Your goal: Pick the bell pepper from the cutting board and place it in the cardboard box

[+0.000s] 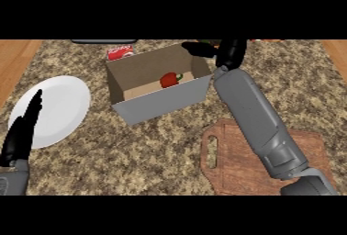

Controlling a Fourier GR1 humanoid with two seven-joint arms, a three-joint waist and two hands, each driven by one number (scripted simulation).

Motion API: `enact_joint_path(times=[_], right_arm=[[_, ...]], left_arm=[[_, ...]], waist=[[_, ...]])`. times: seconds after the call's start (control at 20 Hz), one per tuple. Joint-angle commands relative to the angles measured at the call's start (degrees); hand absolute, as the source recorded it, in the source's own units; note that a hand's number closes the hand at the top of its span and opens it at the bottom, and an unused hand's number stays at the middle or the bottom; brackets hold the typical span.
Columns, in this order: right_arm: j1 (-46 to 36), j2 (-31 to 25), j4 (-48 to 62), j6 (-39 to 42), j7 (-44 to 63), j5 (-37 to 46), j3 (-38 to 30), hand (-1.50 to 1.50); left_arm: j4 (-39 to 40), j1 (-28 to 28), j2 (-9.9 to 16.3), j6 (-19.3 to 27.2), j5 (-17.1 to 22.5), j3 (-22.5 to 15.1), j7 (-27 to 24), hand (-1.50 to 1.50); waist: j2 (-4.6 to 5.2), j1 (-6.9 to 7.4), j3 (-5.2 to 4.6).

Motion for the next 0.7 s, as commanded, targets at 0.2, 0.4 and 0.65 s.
enact_joint_path(times=[0.2,0.4,0.65], right_arm=[[17.6,-8.0,-23.5,5.7,8.7,1.5,3.8,-1.5],[29.6,-12.9,-38.1,10.6,11.1,1.6,5.9,-1.5],[44.3,-18.3,-54.0,16.9,13.7,0.4,7.3,-1.5]], left_arm=[[-3.8,6.2,-1.2,0.6,-0.1,0.3,-0.6,0.0],[-5.0,2.9,-0.1,0.7,-0.3,1.1,4.0,0.0],[-3.5,1.4,1.8,-2.7,2.0,2.5,3.8,0.0]], waist=[[-0.97,-2.18,-0.02],[-0.9,-2.54,-0.01],[-0.51,-2.04,-0.04]])
